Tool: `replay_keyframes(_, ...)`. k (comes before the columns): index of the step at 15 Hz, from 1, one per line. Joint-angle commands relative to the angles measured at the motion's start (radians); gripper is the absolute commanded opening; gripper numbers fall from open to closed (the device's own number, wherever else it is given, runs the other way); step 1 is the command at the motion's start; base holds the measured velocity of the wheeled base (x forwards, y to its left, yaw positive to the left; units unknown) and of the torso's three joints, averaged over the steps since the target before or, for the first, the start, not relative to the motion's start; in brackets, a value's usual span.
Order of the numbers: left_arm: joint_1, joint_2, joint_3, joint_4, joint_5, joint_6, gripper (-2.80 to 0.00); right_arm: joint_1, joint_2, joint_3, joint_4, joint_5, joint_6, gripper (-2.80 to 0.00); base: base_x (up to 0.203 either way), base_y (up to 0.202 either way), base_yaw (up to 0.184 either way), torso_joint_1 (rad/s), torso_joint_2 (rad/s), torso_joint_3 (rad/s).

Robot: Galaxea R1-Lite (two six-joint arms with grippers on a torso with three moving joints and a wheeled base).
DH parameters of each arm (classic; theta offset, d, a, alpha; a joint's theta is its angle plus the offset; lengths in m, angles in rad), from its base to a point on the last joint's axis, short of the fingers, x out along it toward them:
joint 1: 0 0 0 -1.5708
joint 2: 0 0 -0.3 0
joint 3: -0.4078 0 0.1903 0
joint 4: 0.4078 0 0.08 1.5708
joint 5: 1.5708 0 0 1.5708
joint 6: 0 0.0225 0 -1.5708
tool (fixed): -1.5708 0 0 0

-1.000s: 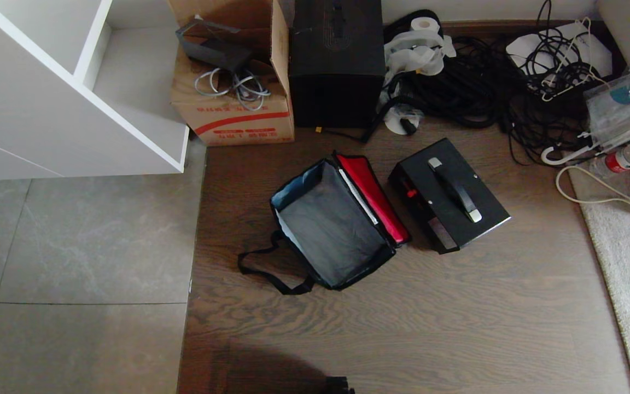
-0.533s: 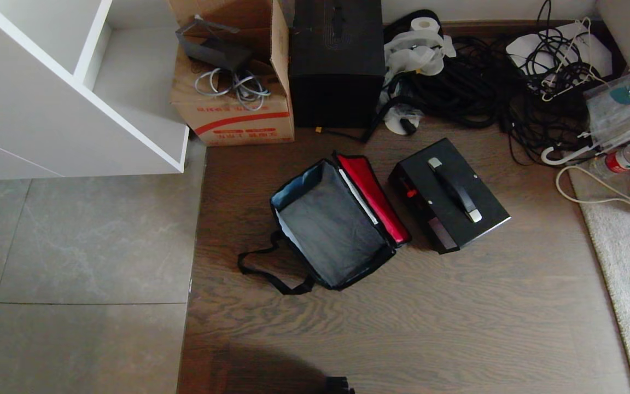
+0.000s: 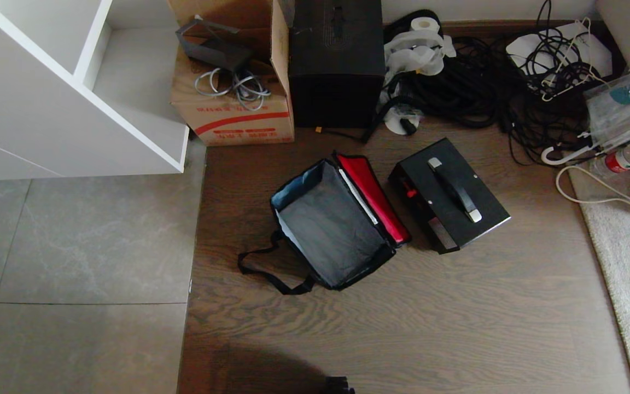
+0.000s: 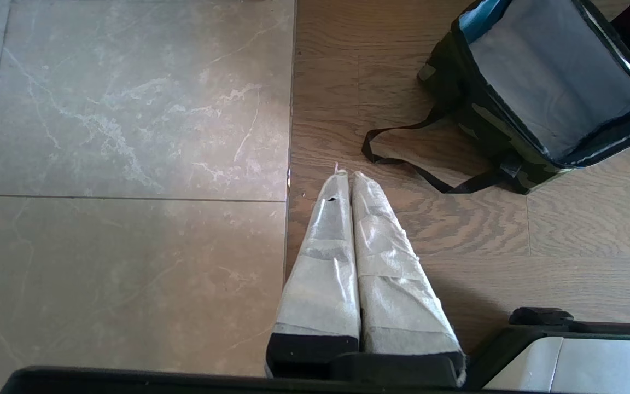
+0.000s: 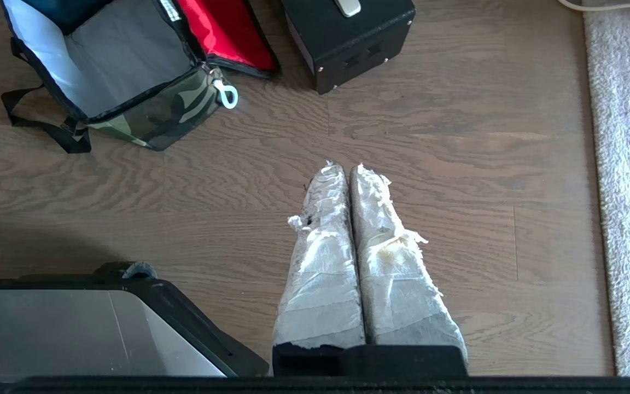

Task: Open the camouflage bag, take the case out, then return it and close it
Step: Grip the handle again

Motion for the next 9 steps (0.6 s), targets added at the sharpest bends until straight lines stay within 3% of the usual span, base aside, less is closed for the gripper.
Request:
replay_keyframes(1,0.0,0.001,0.009,-0.001,0.0,0.0,-2.8,0.0,0.001,0.0,0.0,0.0,0.0,-2.8,0.0,0.0,0.0,0.0,0.0,0.0)
replay_keyframes(9,0.0,0.001,0.009,-0.001,0.0,0.0,-2.8,0.0,0.002,0.0,0.0,0.0,0.0,-2.8,0.0,0.0,0.0,0.0,0.0,0.0)
